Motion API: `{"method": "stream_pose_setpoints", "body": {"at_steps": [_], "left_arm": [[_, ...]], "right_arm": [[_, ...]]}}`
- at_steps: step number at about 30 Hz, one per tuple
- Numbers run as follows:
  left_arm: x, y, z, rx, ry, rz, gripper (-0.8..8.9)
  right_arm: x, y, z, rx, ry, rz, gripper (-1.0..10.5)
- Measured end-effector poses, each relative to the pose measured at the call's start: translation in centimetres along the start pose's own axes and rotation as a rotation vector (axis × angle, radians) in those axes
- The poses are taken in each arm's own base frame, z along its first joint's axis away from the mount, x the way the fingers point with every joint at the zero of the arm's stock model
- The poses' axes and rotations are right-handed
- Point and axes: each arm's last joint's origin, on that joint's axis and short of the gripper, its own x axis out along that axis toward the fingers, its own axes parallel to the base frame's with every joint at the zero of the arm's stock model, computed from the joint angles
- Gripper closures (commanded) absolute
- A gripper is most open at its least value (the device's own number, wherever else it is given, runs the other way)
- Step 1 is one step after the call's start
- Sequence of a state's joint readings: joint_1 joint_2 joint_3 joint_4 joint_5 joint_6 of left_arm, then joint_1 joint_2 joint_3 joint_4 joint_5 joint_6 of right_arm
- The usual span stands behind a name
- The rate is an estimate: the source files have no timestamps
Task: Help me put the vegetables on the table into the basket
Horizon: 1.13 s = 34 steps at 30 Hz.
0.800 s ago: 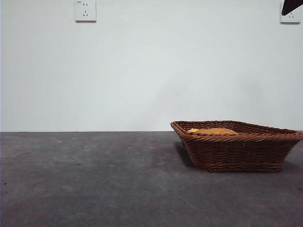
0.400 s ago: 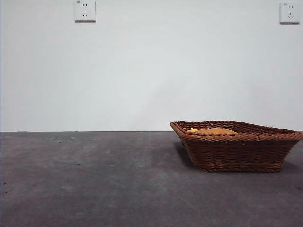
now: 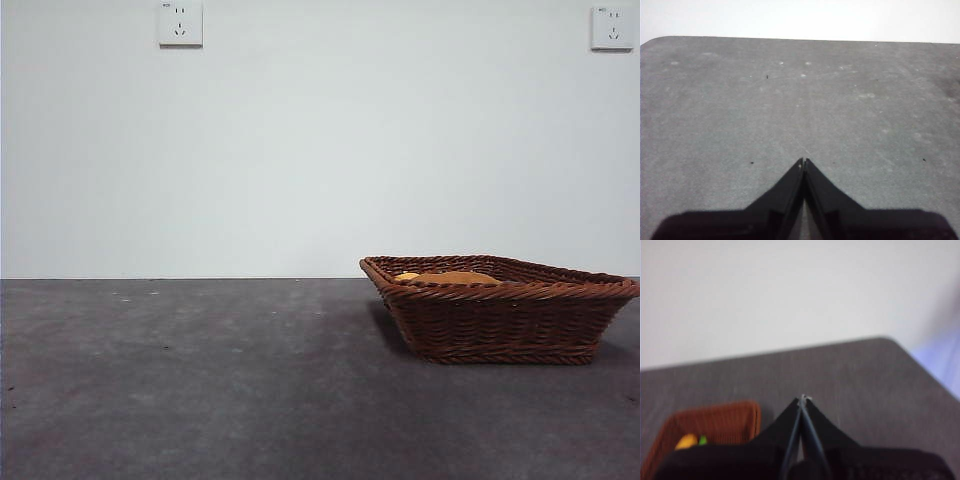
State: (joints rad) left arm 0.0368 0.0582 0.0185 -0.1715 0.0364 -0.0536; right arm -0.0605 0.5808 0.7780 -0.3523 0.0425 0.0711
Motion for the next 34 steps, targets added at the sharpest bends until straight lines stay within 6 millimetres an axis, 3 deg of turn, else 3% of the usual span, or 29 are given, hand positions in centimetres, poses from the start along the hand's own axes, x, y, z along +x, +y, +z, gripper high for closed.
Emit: {"method": "stream_pose_setpoints", "body": {"at_steps": [5, 10, 13, 17, 21, 34], "left_arm": [[0.0, 0.0, 0.0, 0.0, 0.001, 0.0, 8.15], [0.0, 0.0, 0.0, 0.0, 0.001, 0.0, 8.15], [0.0, 0.0, 0.0, 0.0, 0.001, 0.0, 8.15], [0.0, 0.0, 0.0, 0.0, 0.001, 0.0, 8.15], [0.0, 0.0, 0.0, 0.0, 0.001, 0.0, 8.15], [0.0, 0.0, 0.0, 0.0, 0.001, 0.0, 8.15]], "right_arm": [[-1.7, -0.7, -7.4, -0.002, 0.01, -0.01, 9.5], [-0.4, -1.4, -14.9, -0.003, 0.091, -0.043, 9.5], [0.0, -1.6, -18.0, -0.003, 0.119, -0.053, 9.5], [0.3, -1.7, -19.1, -0.002, 0.082, -0.051, 9.5], [0.1, -1.7, -18.7, 0.0, 0.006, -0.045, 9.5], [0.1, -1.7, -18.7, 0.001, 0.003, -0.045, 9.5]]}}
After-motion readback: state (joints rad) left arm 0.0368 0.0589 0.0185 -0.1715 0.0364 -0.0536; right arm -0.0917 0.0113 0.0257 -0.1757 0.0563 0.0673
